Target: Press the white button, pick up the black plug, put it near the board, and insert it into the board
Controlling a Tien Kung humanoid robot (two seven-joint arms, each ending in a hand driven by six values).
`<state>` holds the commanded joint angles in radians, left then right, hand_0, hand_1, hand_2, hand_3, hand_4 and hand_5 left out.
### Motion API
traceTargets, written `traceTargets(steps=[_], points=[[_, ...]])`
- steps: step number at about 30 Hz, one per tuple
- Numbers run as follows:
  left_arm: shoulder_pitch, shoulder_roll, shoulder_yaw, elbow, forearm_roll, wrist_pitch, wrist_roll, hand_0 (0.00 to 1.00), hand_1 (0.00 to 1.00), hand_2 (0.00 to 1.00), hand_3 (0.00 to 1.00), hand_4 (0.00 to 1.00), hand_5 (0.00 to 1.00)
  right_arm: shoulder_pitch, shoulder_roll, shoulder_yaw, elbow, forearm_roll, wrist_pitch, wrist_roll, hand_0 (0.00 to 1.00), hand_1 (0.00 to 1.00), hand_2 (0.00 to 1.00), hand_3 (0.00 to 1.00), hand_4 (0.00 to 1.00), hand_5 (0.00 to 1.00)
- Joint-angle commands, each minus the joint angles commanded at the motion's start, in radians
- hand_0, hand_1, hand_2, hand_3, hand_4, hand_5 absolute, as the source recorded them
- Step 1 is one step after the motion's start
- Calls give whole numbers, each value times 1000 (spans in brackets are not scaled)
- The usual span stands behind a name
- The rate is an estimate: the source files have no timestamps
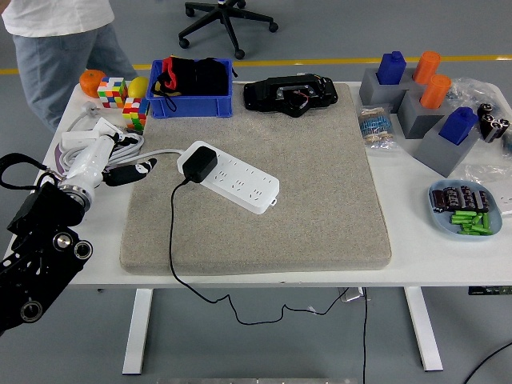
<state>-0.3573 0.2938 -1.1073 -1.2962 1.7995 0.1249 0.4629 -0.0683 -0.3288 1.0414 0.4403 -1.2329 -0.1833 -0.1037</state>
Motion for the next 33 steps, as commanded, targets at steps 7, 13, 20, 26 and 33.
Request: traceTargets(steps=[7,13,20,26,33], points=[[-5,-2,-6,3,6,-28,36,848,880,820,769,773,465,-5,-1,3,-2,-1,1,-1,683,608,597,561,621,185],[1,-4,-6,5,8,-30,39,847,881,826,769,771,466,-5,0,1,-5,1,2,-3,683,609,597,561,621,184],[13,-10,-6,-1,12,-19,30,849,881,828,771,771,463,-3,-3,-4,-4,-6,7,-19,683,608,597,561,622,186],[17,-5,-15,-7,17,-14,24,846,880,828,770,774,461,20,-25,2,1,-24,-5,-18,685,613,605,562,625,188],[10,6,-48,-16,20,-10,20,848,881,827,769,778,460,74,-71,27,24,-138,20,-80,685,619,613,567,630,191]])
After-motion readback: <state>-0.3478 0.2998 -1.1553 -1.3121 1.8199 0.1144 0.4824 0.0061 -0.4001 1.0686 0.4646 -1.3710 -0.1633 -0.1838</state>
